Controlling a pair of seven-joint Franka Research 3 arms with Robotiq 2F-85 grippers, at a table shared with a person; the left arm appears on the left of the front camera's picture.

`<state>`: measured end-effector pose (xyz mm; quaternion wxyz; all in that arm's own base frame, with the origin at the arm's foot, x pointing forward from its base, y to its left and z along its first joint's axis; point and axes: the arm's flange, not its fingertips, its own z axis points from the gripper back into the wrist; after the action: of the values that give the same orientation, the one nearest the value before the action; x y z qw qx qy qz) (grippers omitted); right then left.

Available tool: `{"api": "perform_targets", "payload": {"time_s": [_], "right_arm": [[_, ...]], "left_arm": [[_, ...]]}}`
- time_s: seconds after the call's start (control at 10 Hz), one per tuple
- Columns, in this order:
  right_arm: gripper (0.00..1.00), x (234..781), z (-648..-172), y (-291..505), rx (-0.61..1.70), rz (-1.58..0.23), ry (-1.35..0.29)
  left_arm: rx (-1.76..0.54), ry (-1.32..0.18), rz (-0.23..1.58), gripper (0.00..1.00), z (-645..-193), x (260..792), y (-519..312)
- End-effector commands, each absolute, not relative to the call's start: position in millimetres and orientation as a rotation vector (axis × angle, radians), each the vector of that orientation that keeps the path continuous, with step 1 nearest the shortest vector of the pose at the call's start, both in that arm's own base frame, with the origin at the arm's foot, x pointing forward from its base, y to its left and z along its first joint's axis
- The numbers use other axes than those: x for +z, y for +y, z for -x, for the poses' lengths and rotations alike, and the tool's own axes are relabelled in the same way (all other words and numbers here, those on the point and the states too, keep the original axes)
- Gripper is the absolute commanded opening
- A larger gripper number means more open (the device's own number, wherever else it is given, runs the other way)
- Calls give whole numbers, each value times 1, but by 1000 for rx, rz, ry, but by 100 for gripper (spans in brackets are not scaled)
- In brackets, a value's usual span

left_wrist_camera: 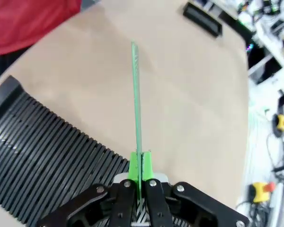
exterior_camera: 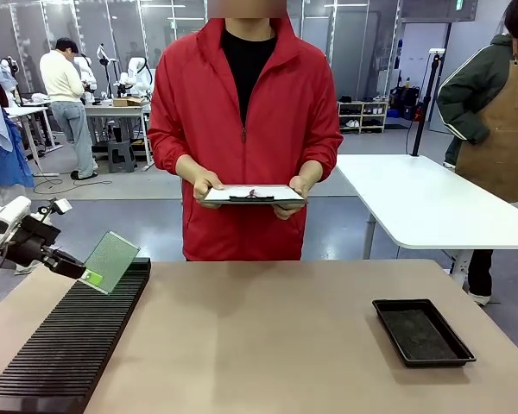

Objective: Inspect the PCB.
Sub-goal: Pick up the Blank PCB and present it to the human.

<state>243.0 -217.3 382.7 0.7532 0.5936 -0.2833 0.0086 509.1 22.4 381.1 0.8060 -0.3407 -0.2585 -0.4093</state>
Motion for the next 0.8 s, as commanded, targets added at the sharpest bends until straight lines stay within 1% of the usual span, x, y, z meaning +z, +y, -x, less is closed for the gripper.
{"api": "perform_targets", "payload": {"time_s": [0.0,0.1,0.2,0.3,0.4,0.5,0.6,0.7], "right_arm": [[100,384,-244,-217,26,-1303,-638],[100,384,-244,-217,26,-1303,-638],[100,384,-244,-217,26,-1303,-638],[100,384,-244,-217,26,-1303,-638],[100,384,-244,-217,26,-1303,-638],[100,384,-244,-217,26,-1303,-638],[100,384,-244,-217,26,-1303,-638],[100,384,-244,-217,26,-1303,-638]], "left_arm": [[-681,-535,1017,3,-535,379,24],[-603,-476,1157,3,-541,371,17],[-544,-386,1235,3,-546,359,6],[-498,-344,1346,3,-549,351,-6],[-401,-316,1448,3,-552,344,-17],[-322,-284,1498,3,-551,340,-29],[-292,-233,1584,3,-548,338,-44],[-260,-182,1586,3,-548,334,-52]]}}
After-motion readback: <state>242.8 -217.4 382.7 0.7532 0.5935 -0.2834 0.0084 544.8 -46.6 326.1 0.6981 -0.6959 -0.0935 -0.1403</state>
